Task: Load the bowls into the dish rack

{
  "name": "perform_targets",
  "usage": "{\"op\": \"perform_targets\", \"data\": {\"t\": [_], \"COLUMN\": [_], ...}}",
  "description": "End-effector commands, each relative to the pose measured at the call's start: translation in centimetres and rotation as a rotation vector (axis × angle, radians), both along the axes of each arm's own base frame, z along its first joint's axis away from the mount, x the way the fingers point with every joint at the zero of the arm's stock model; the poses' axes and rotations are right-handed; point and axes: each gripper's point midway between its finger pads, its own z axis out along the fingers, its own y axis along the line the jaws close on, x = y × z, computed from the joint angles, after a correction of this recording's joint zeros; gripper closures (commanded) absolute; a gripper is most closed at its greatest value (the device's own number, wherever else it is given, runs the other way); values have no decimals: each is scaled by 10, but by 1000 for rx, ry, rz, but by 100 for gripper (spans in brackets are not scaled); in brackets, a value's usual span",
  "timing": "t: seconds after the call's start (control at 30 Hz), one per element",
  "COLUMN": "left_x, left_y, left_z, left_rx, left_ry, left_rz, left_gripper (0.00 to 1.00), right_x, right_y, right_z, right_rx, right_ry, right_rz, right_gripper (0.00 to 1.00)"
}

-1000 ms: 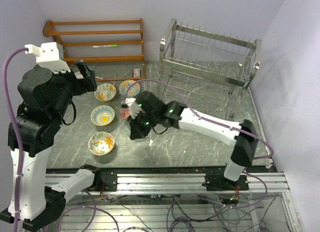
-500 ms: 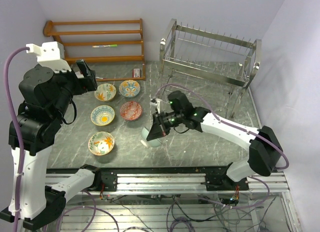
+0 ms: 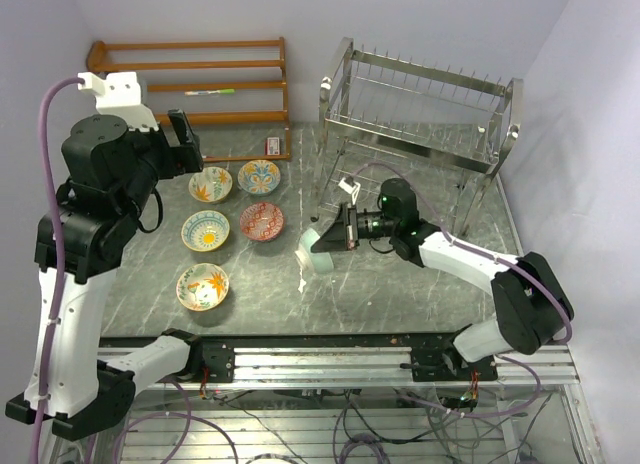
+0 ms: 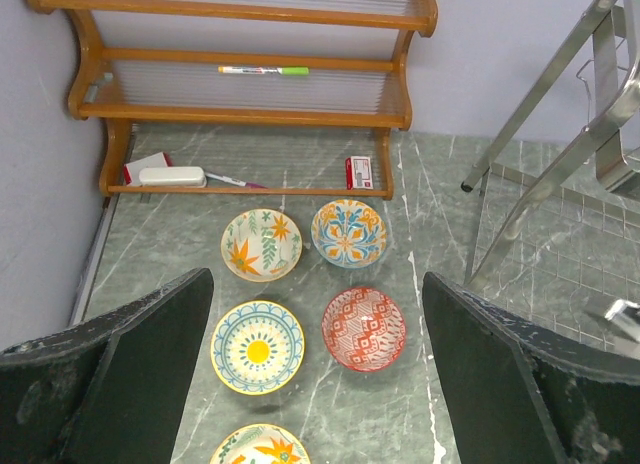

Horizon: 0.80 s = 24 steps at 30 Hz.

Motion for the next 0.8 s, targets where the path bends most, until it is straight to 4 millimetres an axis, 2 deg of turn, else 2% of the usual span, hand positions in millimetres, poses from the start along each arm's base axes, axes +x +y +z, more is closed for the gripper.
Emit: {"op": "perform_targets", "data": {"t": [0.0, 0.17, 0.5, 0.63, 0.77], "left_x": [-2, -3, 2, 4, 6], "left_y": [6, 12, 14, 14, 14], "left_z": [24, 25, 28, 30, 29], "left_rx": [-1, 21, 39, 45, 47], "left_ry": [-73, -72, -76, -80, -81], "left_rz": [17, 41, 55, 60, 60], "left_gripper": [3, 3, 3, 3, 3], "right_x": [25, 59, 117, 155, 190], "right_y": [-8, -27, -50, -64, -88], "right_z": [46, 59, 58, 56, 47], "right_rx": [185, 292, 382, 359, 342], "right_ry": [-87, -50, -7, -30, -21], "right_rz": [-32, -111, -212, -293, -391], "right_gripper": [100, 100, 100, 100, 100]}}
